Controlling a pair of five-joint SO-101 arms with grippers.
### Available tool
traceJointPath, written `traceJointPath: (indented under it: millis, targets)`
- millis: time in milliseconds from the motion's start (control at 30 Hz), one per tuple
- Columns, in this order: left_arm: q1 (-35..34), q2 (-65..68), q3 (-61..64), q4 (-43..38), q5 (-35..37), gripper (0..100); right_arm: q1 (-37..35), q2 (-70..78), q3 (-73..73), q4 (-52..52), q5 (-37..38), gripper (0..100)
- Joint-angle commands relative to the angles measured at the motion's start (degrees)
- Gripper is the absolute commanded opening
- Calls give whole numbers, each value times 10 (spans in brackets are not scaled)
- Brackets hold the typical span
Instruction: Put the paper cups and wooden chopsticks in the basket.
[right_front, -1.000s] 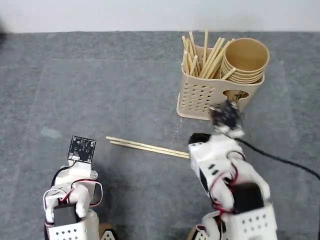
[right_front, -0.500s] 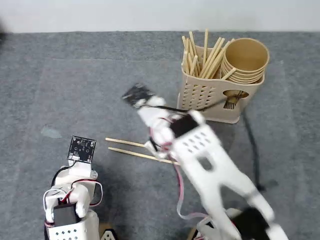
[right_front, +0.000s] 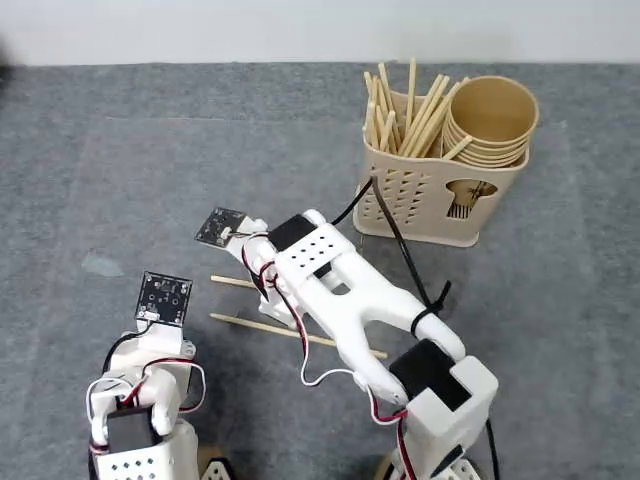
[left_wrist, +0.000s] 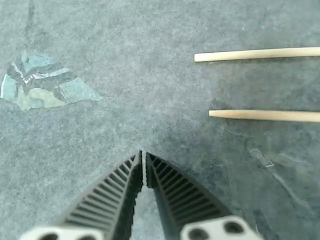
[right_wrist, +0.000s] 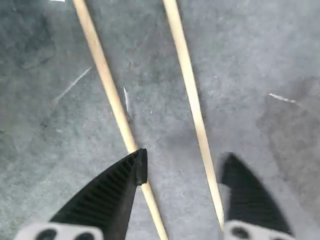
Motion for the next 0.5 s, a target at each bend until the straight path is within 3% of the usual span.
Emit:
traceJointPath:
  millis: [0,200,467]
  targets:
    - [0,-9,-4,4,4,15,-7,-4,-30,-4,3,401]
    - [0,-9,-4,4,4,15,-36,0,-29,43,-3,403]
    - [0,-9,-4,4,4,15,-51,17,-28,15,-52,404]
